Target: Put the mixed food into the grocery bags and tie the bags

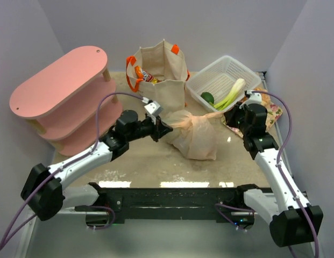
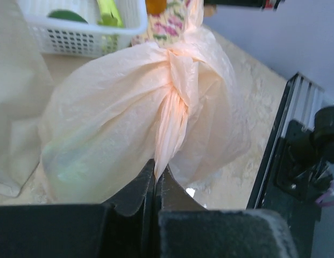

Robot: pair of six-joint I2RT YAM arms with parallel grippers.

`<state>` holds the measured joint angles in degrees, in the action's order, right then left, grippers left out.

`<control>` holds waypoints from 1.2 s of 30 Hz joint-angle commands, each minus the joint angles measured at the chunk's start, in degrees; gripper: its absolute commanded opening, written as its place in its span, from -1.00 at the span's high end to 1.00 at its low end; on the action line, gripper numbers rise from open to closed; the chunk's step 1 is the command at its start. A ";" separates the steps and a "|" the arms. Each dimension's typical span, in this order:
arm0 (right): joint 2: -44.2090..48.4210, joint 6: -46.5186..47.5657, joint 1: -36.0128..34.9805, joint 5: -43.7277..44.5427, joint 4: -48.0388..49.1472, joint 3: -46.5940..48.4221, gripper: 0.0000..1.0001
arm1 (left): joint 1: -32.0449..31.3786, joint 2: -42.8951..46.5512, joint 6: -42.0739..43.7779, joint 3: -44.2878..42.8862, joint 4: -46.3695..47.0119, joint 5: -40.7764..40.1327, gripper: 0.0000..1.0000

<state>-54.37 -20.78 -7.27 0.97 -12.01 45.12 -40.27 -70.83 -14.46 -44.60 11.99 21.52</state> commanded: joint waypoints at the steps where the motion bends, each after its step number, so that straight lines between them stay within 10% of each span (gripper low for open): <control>1: -4.07 1.01 3.57 9.49 1.81 0.24 1.00 | 10.37 8.15 -5.84 10.54 3.82 0.01 1.00; 10: -9.18 -3.40 5.60 12.83 10.25 -10.84 1.00 | 17.59 16.07 -12.87 26.57 4.18 0.37 1.00; 17: -4.70 1.34 5.60 2.83 9.11 -7.78 1.00 | 17.51 14.76 -10.42 21.84 3.83 3.87 1.00; 18: -4.17 2.57 5.60 -0.67 9.02 -7.07 1.00 | 17.51 14.41 -10.15 20.97 3.57 5.54 0.73; 21: -2.85 8.10 5.33 -16.05 6.92 -3.03 0.07 | 17.51 13.44 -8.32 13.69 -2.56 4.69 -0.27; 23: -1.71 9.61 2.27 -20.92 5.07 0.30 -0.73 | 17.51 14.05 -6.82 10.51 -8.52 0.83 -0.50; 26: -2.40 12.51 -9.22 -17.17 2.09 5.75 -0.95 | 17.51 14.66 -3.84 4.01 -17.64 -3.65 -0.99; 36: -16.89 23.49 -35.96 -0.73 -5.13 13.41 -0.97 | 23.48 12.29 5.93 -7.52 -27.99 -7.81 -1.00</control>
<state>-65.41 -4.69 -37.06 -9.58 -10.90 57.65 -20.08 -58.08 -13.65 -49.89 -11.64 14.94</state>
